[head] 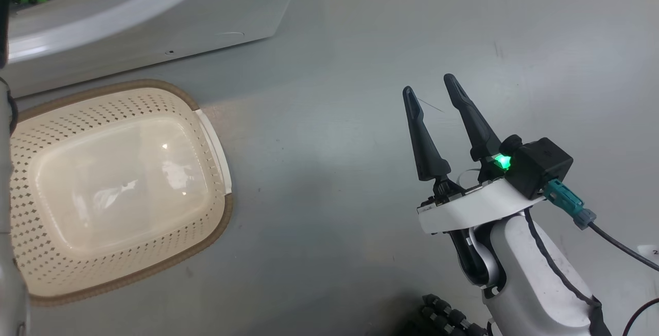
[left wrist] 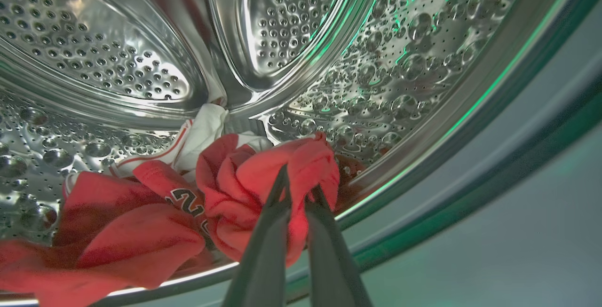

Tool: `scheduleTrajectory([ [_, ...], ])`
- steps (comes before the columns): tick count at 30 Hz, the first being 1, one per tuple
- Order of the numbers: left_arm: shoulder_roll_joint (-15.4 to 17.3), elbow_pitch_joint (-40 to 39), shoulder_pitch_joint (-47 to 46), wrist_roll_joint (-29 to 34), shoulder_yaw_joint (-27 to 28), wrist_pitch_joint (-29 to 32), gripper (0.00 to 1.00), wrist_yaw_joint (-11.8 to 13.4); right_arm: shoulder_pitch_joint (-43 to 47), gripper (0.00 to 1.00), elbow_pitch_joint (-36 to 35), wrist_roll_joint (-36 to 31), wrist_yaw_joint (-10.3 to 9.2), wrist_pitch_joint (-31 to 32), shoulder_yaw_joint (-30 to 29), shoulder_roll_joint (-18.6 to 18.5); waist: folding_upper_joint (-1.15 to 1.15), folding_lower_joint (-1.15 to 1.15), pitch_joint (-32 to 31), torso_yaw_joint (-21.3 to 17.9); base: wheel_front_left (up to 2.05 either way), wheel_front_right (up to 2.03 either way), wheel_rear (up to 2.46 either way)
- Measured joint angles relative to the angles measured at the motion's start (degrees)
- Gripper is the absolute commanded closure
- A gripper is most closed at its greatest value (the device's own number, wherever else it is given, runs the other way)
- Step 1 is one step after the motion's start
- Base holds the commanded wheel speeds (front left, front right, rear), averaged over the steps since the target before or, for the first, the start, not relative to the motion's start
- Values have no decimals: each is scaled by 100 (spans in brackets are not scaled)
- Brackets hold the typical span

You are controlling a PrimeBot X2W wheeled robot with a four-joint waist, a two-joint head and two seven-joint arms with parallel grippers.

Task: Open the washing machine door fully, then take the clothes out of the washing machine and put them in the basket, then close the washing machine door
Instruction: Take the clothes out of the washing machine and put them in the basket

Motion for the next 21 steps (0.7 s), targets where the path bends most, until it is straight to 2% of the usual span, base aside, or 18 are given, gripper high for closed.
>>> scheduleTrajectory([
  [7,-125,-108,76,-34,19,-532,100,0,0,0,81,-38,1,0,-34,-1,0,0,-179,173,0,0,0],
  [21,-488,-459,938,-190,34,-1438,100,1,63,0,305,-252,14,0,-132,-13,0,0,-672,539,0,0,0],
])
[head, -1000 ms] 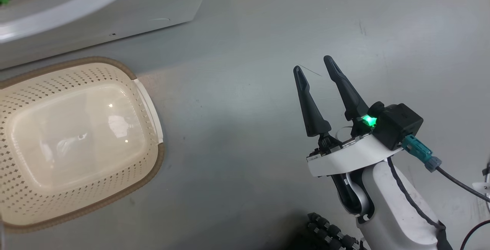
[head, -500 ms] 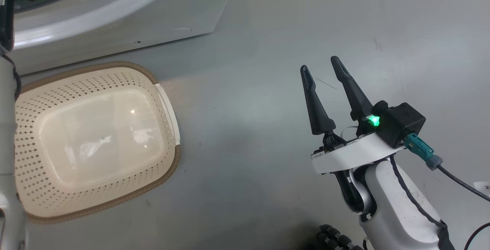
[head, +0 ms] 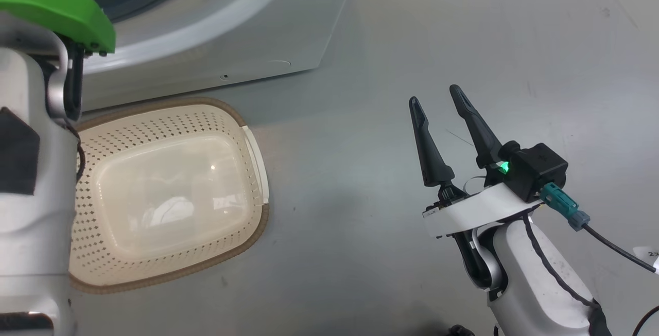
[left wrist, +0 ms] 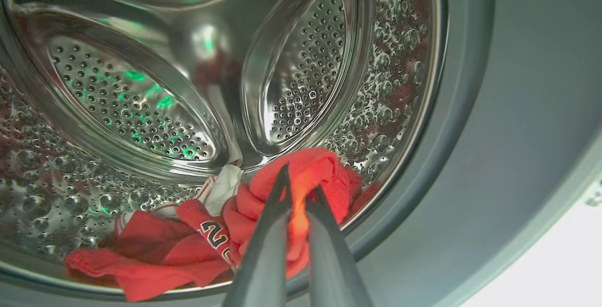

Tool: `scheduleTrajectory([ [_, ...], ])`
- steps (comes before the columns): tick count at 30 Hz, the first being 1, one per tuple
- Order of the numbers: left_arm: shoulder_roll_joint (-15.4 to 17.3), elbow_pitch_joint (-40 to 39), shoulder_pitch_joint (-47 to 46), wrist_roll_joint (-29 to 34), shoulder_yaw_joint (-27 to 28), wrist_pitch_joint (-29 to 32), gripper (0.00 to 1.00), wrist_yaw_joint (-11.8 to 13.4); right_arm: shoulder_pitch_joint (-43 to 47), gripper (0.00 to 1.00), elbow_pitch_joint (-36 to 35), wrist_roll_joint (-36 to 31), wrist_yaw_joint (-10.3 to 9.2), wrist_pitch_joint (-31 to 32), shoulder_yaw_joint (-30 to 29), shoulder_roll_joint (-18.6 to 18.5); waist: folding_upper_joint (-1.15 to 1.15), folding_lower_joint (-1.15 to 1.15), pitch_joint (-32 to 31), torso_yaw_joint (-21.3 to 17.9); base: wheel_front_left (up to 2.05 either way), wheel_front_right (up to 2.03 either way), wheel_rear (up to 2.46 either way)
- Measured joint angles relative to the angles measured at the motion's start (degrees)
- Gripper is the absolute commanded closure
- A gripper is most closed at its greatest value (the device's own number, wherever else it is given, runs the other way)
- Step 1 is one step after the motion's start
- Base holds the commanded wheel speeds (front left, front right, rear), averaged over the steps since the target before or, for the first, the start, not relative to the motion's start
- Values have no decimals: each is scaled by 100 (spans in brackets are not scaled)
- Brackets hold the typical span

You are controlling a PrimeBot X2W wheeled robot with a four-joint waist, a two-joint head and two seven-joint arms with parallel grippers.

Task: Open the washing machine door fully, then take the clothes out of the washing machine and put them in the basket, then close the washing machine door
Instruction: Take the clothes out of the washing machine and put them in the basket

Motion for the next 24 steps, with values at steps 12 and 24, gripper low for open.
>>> scheduleTrajectory([
  [12,-168,-359,1027,-44,-8,-581,100,105,274,0,224,-143,60,-1,-38,-3,0,0,-519,234,0,0,0],
  [24,-398,-939,2090,-91,-108,-755,100,210,730,0,472,-232,167,0,-55,-8,0,0,-1230,458,0,0,0],
])
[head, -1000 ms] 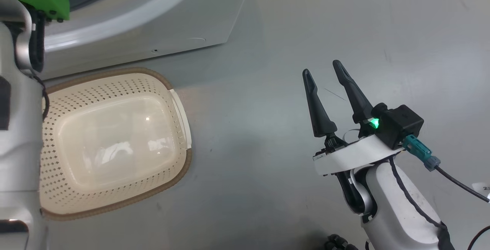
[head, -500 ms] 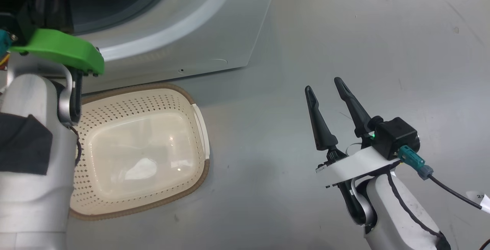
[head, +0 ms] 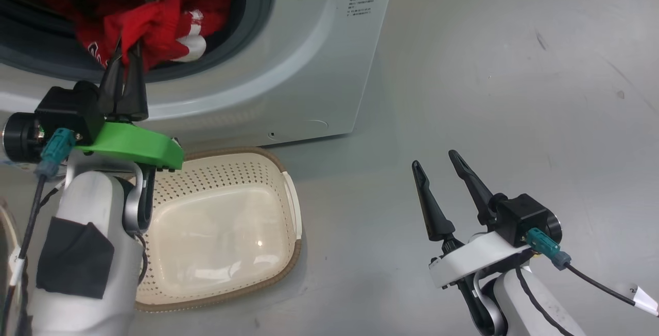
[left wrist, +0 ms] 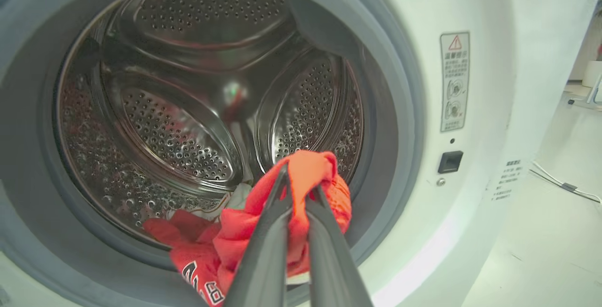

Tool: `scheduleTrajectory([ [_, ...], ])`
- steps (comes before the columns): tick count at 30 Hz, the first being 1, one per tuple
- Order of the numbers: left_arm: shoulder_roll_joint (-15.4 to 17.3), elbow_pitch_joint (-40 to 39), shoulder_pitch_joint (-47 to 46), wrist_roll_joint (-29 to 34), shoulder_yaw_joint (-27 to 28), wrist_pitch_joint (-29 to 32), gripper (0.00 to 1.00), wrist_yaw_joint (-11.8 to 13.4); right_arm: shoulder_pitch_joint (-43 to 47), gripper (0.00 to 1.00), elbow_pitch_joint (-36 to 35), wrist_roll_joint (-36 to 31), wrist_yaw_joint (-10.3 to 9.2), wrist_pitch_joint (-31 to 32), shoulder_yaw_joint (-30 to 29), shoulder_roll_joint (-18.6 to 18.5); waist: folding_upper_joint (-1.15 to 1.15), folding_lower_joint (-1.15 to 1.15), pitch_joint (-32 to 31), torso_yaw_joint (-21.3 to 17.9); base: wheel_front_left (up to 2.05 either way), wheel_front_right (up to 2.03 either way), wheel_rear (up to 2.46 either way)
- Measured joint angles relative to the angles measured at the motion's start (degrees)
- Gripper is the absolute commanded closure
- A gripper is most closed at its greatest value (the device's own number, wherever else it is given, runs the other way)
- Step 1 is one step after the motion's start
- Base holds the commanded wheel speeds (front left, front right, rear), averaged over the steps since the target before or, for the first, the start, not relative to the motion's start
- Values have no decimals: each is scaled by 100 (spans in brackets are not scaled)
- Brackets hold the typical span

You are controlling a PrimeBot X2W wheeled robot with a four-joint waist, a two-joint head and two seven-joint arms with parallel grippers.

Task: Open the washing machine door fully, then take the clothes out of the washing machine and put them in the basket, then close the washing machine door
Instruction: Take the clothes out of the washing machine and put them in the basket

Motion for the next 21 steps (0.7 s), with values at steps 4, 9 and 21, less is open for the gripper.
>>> scheduleTrajectory([
  [4,-64,-356,97,-12,9,-49,100,19,142,0,33,-19,3,0,-29,-32,0,0,-239,89,0,0,0],
  [9,-56,-773,236,-23,79,-91,100,119,216,0,78,-21,60,0,-24,-37,0,0,-506,194,0,0,0],
  [21,32,-1715,596,-21,236,-100,100,245,414,0,98,-23,86,0,-15,-35,0,0,-901,290,0,0,0],
])
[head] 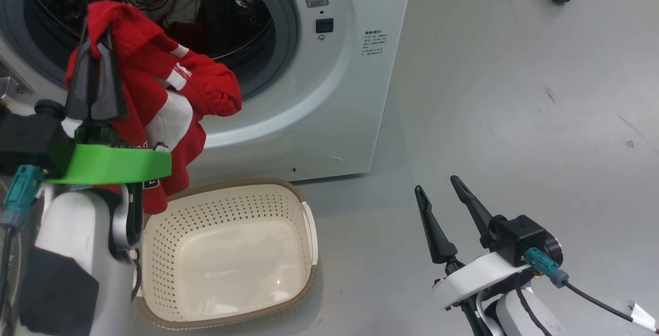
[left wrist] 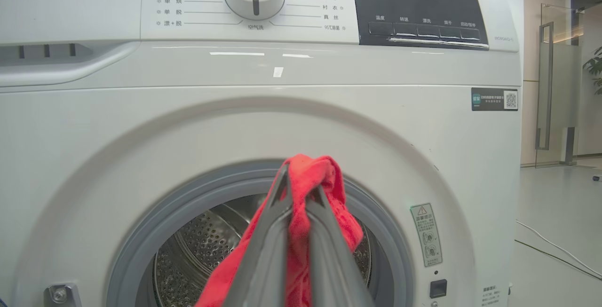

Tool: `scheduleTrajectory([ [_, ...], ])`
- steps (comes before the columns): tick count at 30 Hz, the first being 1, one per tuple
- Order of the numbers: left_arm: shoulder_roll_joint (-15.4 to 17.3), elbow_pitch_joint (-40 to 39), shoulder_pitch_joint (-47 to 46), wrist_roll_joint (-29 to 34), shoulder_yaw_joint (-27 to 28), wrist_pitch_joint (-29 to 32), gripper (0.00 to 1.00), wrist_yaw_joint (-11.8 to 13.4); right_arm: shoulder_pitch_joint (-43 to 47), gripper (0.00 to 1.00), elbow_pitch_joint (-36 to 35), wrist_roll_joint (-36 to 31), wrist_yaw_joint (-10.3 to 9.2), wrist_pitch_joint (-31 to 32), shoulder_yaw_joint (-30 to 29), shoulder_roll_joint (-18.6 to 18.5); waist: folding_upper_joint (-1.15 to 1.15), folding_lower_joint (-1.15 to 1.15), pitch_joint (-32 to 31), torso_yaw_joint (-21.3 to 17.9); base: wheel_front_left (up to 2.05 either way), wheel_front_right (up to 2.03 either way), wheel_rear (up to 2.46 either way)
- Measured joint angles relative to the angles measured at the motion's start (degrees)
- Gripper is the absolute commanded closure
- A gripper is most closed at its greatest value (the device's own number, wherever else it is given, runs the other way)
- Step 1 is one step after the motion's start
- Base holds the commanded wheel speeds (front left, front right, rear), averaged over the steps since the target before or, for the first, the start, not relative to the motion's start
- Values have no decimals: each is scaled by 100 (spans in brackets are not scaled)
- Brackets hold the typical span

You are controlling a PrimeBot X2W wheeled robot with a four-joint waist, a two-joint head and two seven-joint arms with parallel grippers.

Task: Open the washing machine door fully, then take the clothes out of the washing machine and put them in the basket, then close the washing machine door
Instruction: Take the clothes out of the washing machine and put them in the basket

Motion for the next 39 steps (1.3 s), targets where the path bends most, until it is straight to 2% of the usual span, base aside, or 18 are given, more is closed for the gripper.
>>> scheduleTrajectory([
  [12,-97,-186,1076,-82,-47,424,100,134,14,0,-155,-57,1,0,-29,0,0,0,119,27,0,0,0],
  [21,-223,445,1695,-425,-26,769,100,203,-8,0,-320,-149,40,0,1,1,0,0,505,11,0,0,0],
  [30,-222,978,1703,-499,35,862,100,208,-174,0,-470,-155,46,0,59,3,0,0,1030,-82,0,0,0],
  [39,-174,1706,1174,-588,77,1076,100,167,-469,0,-605,-155,52,0,110,4,0,0,1720,-226,0,0,0],
])
